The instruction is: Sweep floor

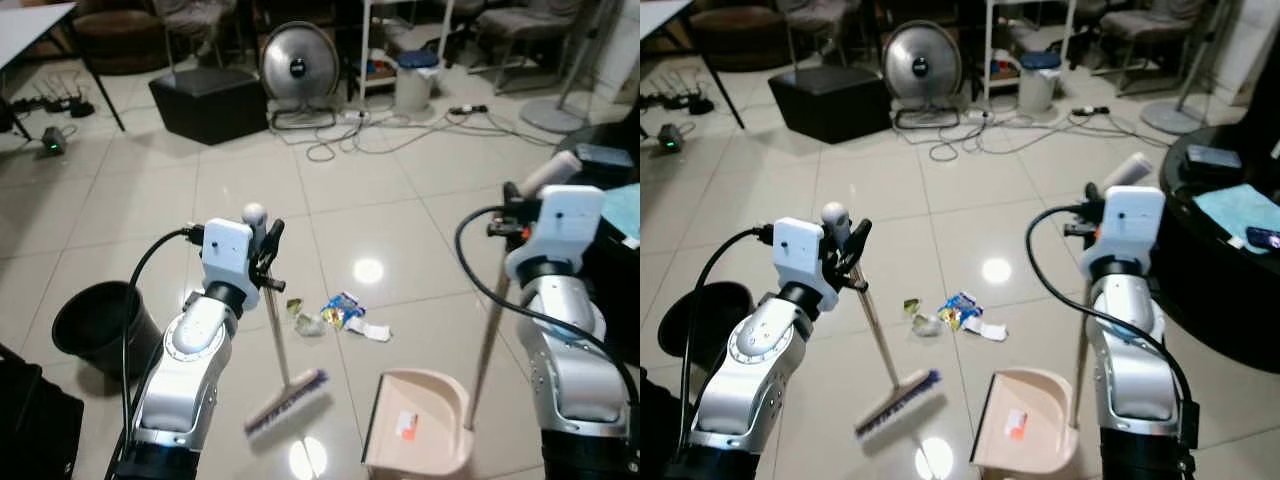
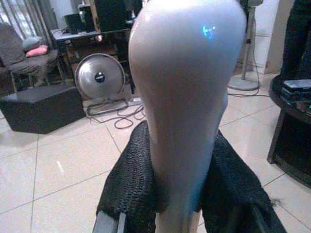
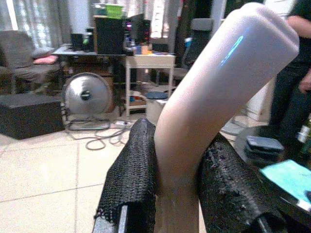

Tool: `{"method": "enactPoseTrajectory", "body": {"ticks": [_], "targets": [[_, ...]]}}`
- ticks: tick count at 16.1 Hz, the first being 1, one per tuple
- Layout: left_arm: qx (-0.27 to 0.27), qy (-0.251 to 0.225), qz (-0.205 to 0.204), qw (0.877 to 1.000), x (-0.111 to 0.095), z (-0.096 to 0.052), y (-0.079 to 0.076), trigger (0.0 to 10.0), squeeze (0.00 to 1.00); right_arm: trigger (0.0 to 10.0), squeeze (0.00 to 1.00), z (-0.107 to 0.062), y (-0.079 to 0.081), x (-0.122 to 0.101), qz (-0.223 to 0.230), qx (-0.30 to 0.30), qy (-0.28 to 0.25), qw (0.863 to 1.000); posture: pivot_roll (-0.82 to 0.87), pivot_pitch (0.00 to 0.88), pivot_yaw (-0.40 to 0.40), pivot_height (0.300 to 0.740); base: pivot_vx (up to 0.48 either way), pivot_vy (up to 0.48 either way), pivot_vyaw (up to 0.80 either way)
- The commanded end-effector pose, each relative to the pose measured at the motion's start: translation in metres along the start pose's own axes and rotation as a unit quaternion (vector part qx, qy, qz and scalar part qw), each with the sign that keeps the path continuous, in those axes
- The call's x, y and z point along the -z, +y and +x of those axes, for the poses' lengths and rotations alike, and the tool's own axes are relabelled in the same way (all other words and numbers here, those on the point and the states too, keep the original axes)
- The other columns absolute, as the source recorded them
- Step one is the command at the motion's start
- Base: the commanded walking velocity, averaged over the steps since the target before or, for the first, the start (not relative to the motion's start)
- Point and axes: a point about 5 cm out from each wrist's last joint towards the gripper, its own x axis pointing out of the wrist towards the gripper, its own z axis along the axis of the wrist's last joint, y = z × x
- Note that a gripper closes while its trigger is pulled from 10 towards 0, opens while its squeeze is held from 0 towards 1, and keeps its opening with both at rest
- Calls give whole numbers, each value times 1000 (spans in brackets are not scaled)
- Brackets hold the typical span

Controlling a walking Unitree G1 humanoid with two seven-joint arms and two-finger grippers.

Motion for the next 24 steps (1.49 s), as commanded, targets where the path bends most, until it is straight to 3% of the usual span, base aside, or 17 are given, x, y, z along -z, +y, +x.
{"method": "enactPoseTrajectory", "body": {"ticks": [1, 6, 14, 17, 19, 20, 23, 24], "targets": [[-9, -15, 5, 1000, -6, -2, 5, 10000, 0, 10000, 0, 3, 2, -13, -7, -5, -30, 1000, -10, 15, 36, 740, 349, 0, 0], [-27, -22, 14, 999, -8, -6, 8, 10000, 0, 10000, 0, 5, 9, -13, 23, -35, -23, 999, 5, 25, -30, 740, 355, 0, -126], [-34, -40, 14, 999, -17, 1, 12, 10000, 0, 10000, 0, 6, 9, -15, 30, -31, -30, 999, -8, 17, 11, 740, 380, 0, -162], [-58, -48, 18, 997, -21, 4, 20, 10000, 0, 10000, 0, 7, 9, -14, 45, -34, -22, 998, -2, 11, 4, 740, 385, 0, 0], [-73, -50, 26, 996, -21, 1, 26, 10000, 0, 10000, 0, 7, 9, -15, 86, -33, -21, 996, 1, 7, 5, 740, 388, 0, 0], [-80, -50, 29, 995, -21, 2, 28, 10000, 0, 10000, 0, 8, 9, -15, 83, -34, -19, 996, 7, 9, 3, 740, 390, 0, 0], [-97, -50, 30, 994, -22, 4, 32, 10000, 0, 10000, 0, 14, 11, -16, -20, -37, -35, 999, 6, 5, 3, 740, 391, 0, 0], [-98, -51, 31, 993, -22, 5, 33, 10000, 0, 10000, 0, 15, 11, -17, -27, -37, -43, 998, 2, 9, 7, 740, 394, 0, 0]]}}
